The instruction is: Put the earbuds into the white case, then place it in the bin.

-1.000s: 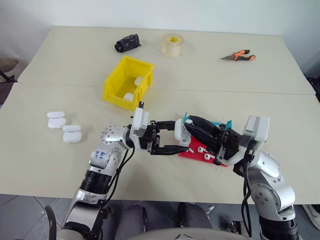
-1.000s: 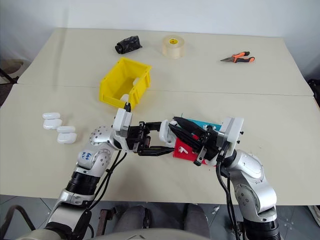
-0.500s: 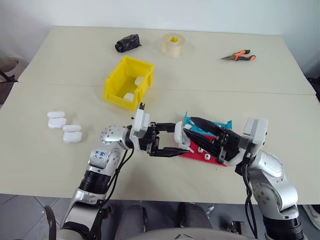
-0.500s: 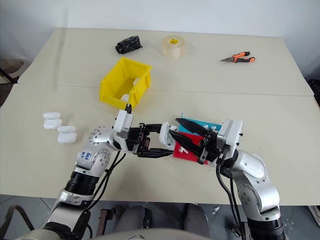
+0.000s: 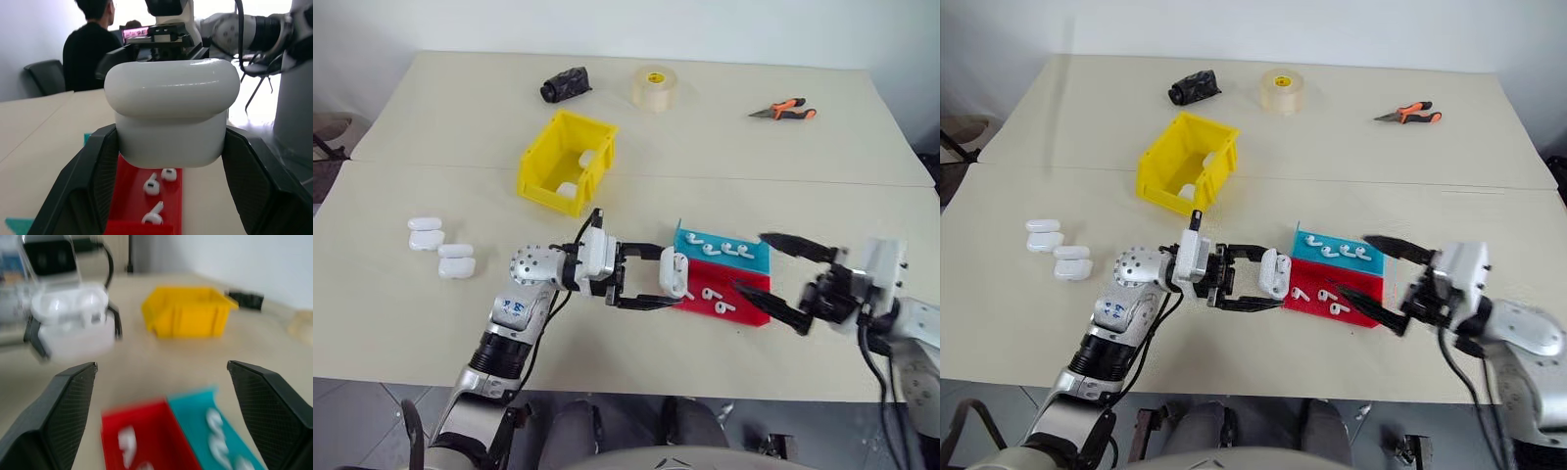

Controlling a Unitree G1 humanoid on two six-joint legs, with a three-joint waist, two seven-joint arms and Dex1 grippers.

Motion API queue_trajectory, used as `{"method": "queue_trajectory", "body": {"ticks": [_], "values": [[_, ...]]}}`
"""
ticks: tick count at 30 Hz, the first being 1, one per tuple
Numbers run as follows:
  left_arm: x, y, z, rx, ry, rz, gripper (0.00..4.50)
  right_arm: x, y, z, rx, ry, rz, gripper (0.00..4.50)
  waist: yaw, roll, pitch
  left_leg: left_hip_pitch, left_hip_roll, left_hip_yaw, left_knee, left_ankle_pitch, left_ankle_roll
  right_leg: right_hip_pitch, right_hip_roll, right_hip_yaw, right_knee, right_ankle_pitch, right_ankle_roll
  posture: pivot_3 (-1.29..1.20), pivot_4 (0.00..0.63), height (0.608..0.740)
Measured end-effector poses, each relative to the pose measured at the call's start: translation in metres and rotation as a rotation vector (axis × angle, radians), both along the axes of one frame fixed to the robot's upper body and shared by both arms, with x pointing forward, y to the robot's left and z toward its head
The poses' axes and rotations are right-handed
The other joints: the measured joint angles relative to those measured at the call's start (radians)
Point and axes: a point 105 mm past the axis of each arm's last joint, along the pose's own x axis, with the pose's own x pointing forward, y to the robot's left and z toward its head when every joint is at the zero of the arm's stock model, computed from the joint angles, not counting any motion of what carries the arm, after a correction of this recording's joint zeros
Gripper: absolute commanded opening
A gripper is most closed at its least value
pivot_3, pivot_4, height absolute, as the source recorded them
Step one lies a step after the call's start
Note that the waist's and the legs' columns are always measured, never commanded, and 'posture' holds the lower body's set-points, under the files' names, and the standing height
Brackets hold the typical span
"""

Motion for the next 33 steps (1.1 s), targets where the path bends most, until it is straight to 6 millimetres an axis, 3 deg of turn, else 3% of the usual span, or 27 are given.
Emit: {"method": "queue_trajectory", "body": {"ticks": [3,7,19,25,33], "values": [[-0.005,-0.004,-0.010,0.008,0.015,0.001,2.78,0.002,-0.032,-0.007,-0.063,0.007,-0.078,4.45,-0.002,0.000,0.000,0.001,0.000,0.000,-0.001,0.000,0.000,0.000,0.000,0.000,0.000,0.000,0.000,0.00,0.150,0.740],[-0.008,-0.007,-0.016,0.010,0.023,0.001,2.78,0.006,-0.045,-0.014,-0.117,0.040,-0.087,4.45,-0.005,0.000,0.000,0.001,0.001,0.001,0.000,0.000,0.000,0.000,0.000,0.001,0.000,0.000,0.000,0.00,0.150,0.740],[-0.006,-0.006,-0.018,0.028,-0.015,0.041,2.78,0.063,-0.007,0.022,-0.356,0.298,-0.039,4.45,-0.001,0.003,0.000,-0.001,0.001,-0.001,0.001,0.000,0.000,-0.001,0.000,-0.001,0.001,0.000,0.000,0.00,0.150,0.740],[-0.007,-0.009,-0.019,0.032,-0.031,0.045,2.78,0.097,0.002,0.025,-0.502,0.400,-0.118,4.45,-0.007,0.003,0.000,-0.001,0.001,-0.001,0.001,0.000,0.000,-0.002,0.000,-0.001,0.001,0.000,0.000,0.00,0.150,0.740],[-0.005,-0.010,-0.018,0.023,-0.037,0.065,2.78,0.114,0.017,0.006,-0.626,0.462,-0.101,4.45,-0.006,0.003,0.000,-0.002,0.001,-0.001,0.001,0.000,0.000,-0.002,-0.001,-0.002,0.001,0.000,0.000,0.00,0.150,0.740]]}}
